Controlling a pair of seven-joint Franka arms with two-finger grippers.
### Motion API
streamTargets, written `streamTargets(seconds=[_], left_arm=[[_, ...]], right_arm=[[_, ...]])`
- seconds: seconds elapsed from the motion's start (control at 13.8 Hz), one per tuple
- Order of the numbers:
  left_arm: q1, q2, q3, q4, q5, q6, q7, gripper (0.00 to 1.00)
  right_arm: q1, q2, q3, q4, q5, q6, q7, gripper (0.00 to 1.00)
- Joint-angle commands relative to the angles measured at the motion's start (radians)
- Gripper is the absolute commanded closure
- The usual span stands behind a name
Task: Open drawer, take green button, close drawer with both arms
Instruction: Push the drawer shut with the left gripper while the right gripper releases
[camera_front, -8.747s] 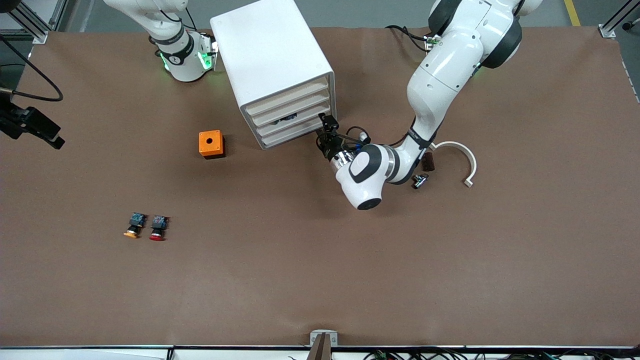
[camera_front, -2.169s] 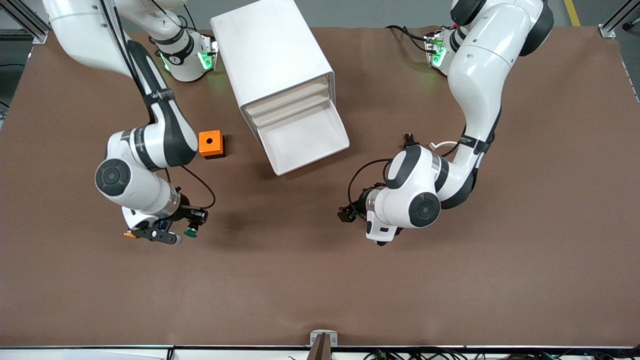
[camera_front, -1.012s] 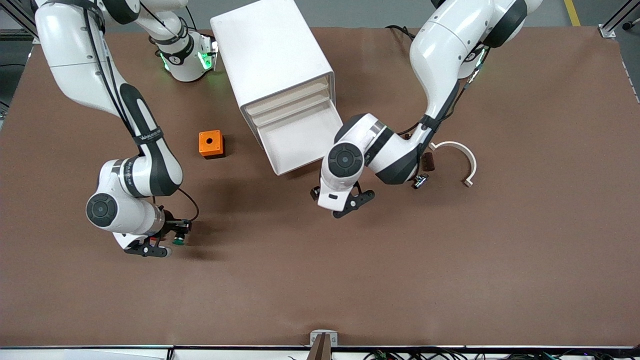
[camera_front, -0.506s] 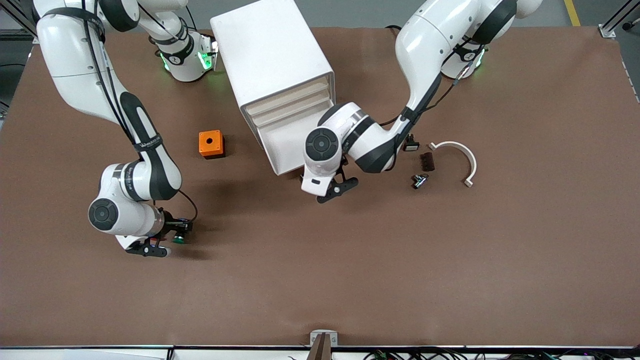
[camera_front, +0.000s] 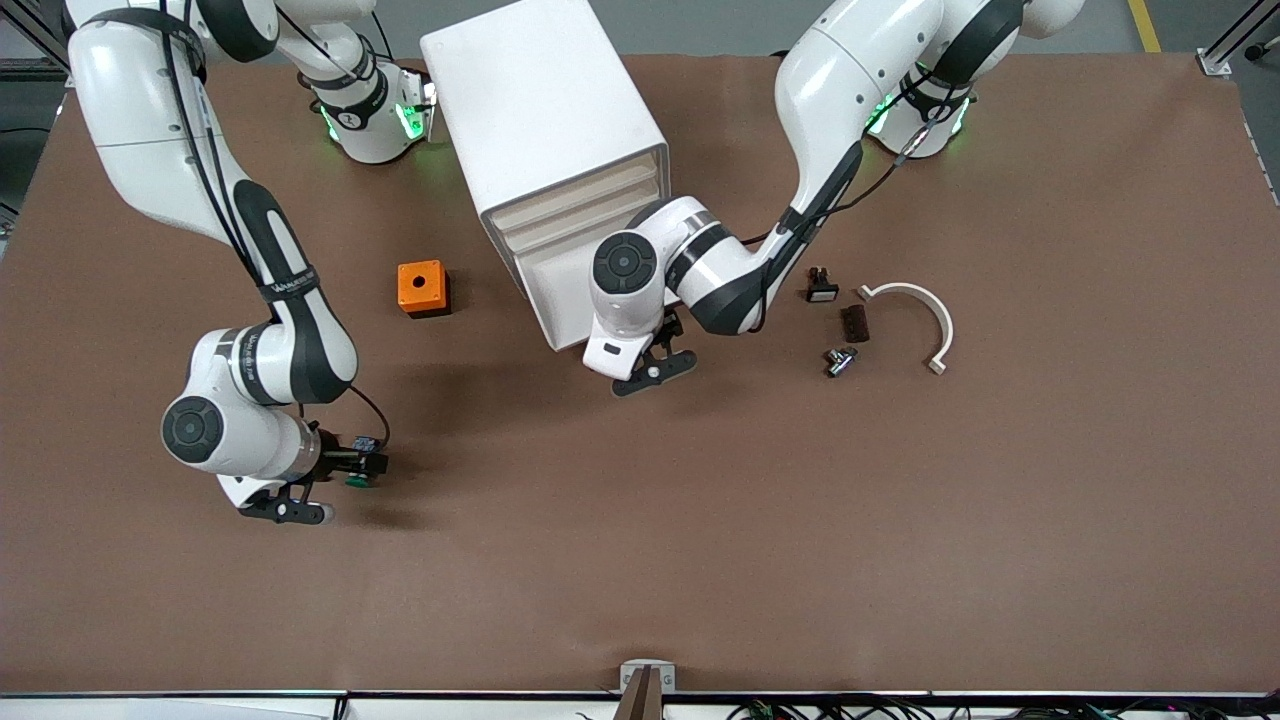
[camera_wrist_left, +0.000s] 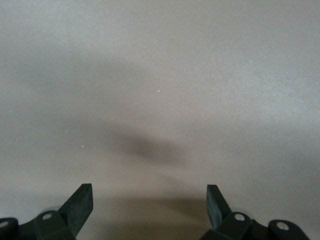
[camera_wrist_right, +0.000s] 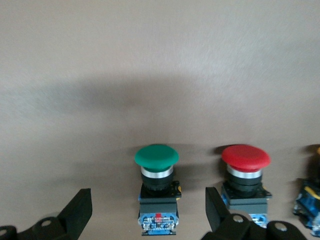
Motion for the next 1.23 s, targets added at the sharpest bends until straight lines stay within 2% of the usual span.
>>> streamTargets(seconds=[0.0, 0.58, 0.8, 1.16], left_arm=[[-0.003, -0.013, 0.0, -0.024, 0.021, 0.024, 0.03, 0.0], [0.009, -0.02, -0.07, -0.07, -0.103, 0.017, 0.017, 0.0], [-0.003, -0.017, -0.073, -0.072, -0.157, 0.012, 0.005, 0.0], [-0.002, -0.017, -0.125, -0.103, -0.214, 0.006, -0.062, 0.0]], right_arm=[[-0.026, -0.093, 0.016, -0.023, -0.018, -0.017, -0.005, 0.0], [-0.071, -0.343, 0.016, -0.169, -0.02, -0.026, -0.048, 0.0], [-0.072, -0.461, 0.016, -0.184, -0.02, -0.139, -0.048, 0.0], [-0.088, -0.59, 0.016, -0.184, -0.02, -0.27, -0.048, 0.0]])
